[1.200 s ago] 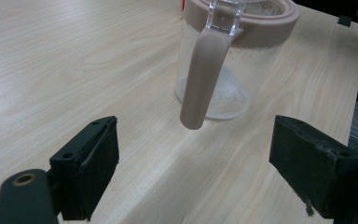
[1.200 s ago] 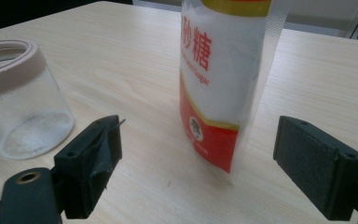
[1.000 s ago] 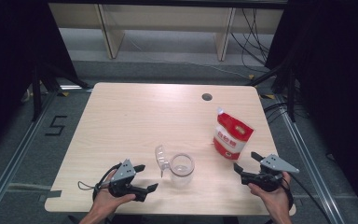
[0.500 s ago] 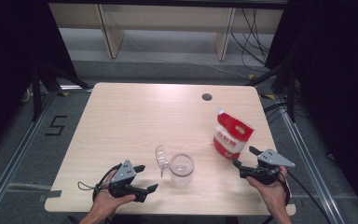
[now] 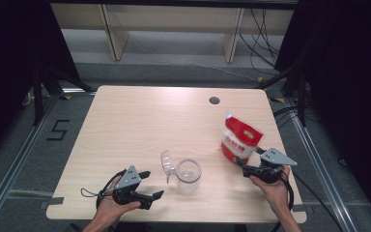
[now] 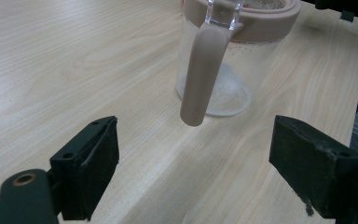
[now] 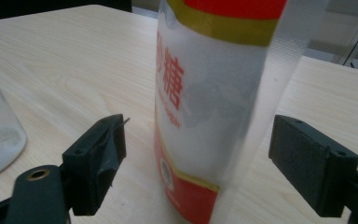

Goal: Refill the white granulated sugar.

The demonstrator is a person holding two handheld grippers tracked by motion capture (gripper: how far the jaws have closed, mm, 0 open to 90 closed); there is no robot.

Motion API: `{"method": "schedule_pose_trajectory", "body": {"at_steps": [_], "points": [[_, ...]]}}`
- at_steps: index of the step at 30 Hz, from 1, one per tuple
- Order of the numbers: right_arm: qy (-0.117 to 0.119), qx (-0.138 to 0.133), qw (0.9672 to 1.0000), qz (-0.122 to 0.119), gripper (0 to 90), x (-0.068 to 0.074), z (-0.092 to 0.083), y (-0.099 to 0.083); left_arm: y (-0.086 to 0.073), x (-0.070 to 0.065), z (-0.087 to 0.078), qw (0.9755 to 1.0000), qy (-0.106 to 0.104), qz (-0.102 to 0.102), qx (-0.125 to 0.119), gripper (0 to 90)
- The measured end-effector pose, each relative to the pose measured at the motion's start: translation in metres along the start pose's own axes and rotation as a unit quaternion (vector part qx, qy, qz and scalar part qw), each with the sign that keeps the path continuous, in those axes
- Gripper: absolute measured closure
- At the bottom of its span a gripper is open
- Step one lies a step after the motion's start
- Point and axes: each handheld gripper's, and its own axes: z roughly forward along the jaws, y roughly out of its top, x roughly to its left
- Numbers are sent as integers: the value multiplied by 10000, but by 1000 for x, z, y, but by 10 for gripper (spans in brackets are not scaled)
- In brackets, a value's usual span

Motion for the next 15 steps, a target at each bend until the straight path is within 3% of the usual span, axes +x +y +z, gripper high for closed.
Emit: {"method": "schedule_pose_trajectory", "body": {"at_steps": [6, 9, 10, 11, 12, 15], "points": [[60, -21, 10000, -32, 212, -2, 11, 0, 0, 2, 0, 9999, -15, 113, 8, 154], [46, -36, 10000, 67, 222, -2, 13, 1, -1, 0, 0, 10000, -6, -1, -6, 154], [58, -100, 9999, -65, 222, -4, 16, 0, 0, 0, 0, 10000, -9, 2, -1, 154], [42, -53, 10000, 26, 224, -3, 16, 0, 0, 0, 0, 10000, -6, 2, -1, 154], [39, -93, 9999, -85, 227, -5, 17, 0, 0, 0, 0, 10000, -9, 5, -2, 154], [63, -200, 9998, -9, 237, -6, 18, 0, 0, 0, 0, 10000, -10, 25, 2, 154]]}}
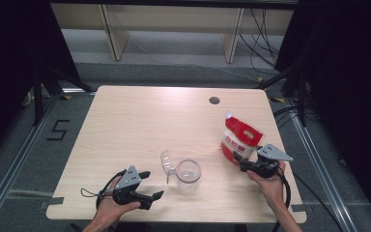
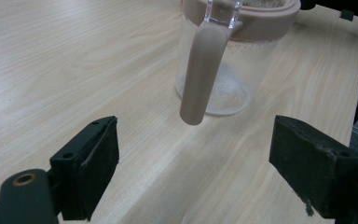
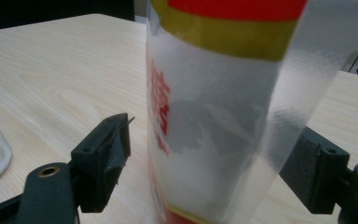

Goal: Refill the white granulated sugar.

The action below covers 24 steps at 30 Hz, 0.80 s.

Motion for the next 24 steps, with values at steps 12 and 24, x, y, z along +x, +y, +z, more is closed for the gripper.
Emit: {"method": "schedule_pose_trajectory", "body": {"at_steps": [12, 24], "points": [[108, -62, 9999, 38, 255, 1, 8, -1, 0, -1, 0, 10000, 17, 33, 17, 154], [63, -280, 9995, -153, 271, -3, 18, -2, 0, 0, 0, 9999, -9, 126, -2, 154]]}}
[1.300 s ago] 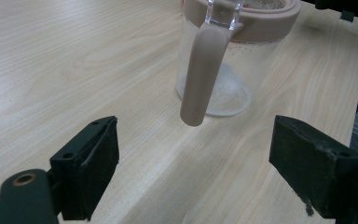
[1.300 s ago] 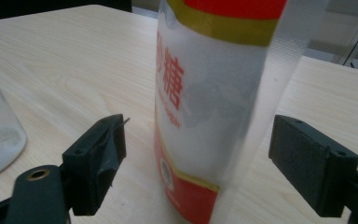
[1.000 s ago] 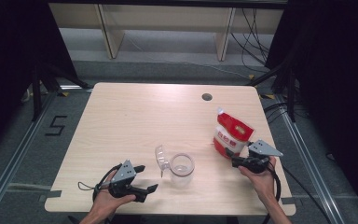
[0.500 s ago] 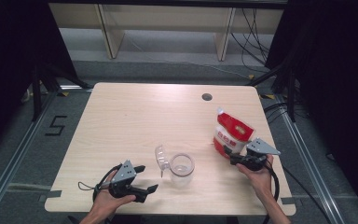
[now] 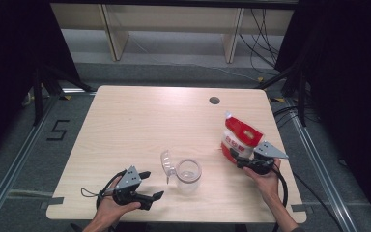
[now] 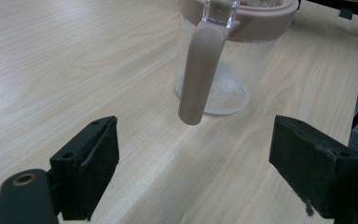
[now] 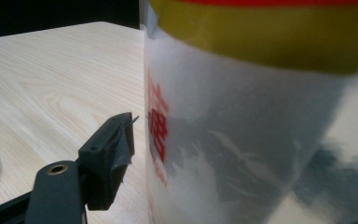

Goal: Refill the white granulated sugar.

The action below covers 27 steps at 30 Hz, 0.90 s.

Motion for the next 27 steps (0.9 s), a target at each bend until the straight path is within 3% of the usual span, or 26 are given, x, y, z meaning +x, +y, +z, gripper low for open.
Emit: {"method": "schedule_pose_trajectory", "body": {"at_steps": [5, 7, 9, 19, 20, 22, 23, 24, 27], "points": [[39, -15, 9999, 159, 288, 0, 1, -1, 0, 0, 0, 10000, -7, -24, 0, 154], [48, -117, 9999, -85, 288, -4, 3, -1, 0, 0, 0, 10000, -8, -8, -23, 154], [26, -82, 9999, 124, 292, -2, 2, -2, 0, -1, 0, 10000, -8, -36, -27, 154], [43, -9, 9996, 279, 323, -2, 5, -7, 0, -1, 0, 10000, -19, -58, -25, 155], [65, -66, 9991, 403, 328, -1, 5, -7, 0, -1, 1, 10000, -19, -90, -29, 154], [93, -67, 9996, 253, 339, -4, 5, -8, 0, -1, 0, 10000, -18, -60, -3, 154], [134, -68, 9995, 262, 345, -4, 6, -9, 0, 0, 0, 10000, -40, 50, -22, 154], [163, 42, 9990, 408, 345, -2, 5, -9, 0, -1, 1, 10000, -18, -75, -21, 155], [214, 26, 9983, 544, 349, -1, 7, -12, 0, -1, 0, 10000, -28, 4, -5, 155]]}}
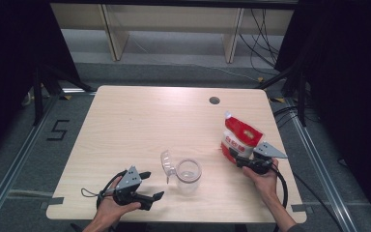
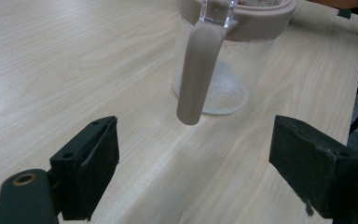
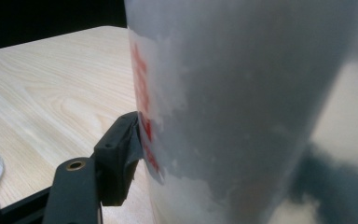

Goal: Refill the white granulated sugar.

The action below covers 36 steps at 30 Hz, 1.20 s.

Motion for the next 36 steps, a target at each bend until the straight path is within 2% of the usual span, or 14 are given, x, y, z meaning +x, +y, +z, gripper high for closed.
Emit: {"method": "schedule_pose_trajectory", "body": {"at_steps": [8, 9, 13, 15, 16, 17, 20, 22, 23, 25, 29, 31, 33, 36], "points": [[39, -1, 9999, -106, 367, -2, 0, 0, 0, 0, 0, 10000, 12, 45, 47, 155], [-33, -132, 9999, -69, 366, -1, 1, 0, 0, 0, 0, 10000, 11, 45, 45, 154], [37, -67, 10000, -28, 364, -2, 1, 1, 0, 0, 1, 10000, -22, 35, 30, 155], [-14, -190, 9998, 19, 382, -1, 3, 0, 0, -1, 0, 10000, 17, -17, 43, 155], [103, -127, 9995, -255, 401, -5, 2, 1, 0, -1, 0, 10000, 20, -69, 36, 155], [88, -21, 10000, -25, 425, -1, 0, 1, 0, -1, 0, 10000, 25, -76, 30, 155], [142, -107, 9998, -130, 461, -2, 2, 1, 0, -1, 0, 10000, 20, -51, 46, 155], [164, -101, 9998, -45, 473, -1, 1, 1, 0, -1, 0, 10000, 15, -53, 45, 155], [40, -85, 9999, -71, 476, 0, 1, 1, 0, -1, 0, 10000, -1, -65, 28, 155], [53, -74, 10000, 9, 484, 3, 0, 2, 0, 0, 0, 10000, 2, -8, 22, 154], [-119, -160, 9998, -76, 494, 4, 0, 2, 1, -1, 0, 10000, 13, -61, -5, 155], [-49, -52, 9999, -96, 497, 4, -2, 3, 1, -1, 0, 10000, 13, -83, -27, 155], [-91, -61, 9999, 84, 501, 8, -2, 2, 1, 0, 0, 10000, 6, -32, -35, 155], [-82, -108, 9999, -18, 505, 6, -3, 3, 1, -1, 0, 10000, 1, -87, -35, 155]]}}
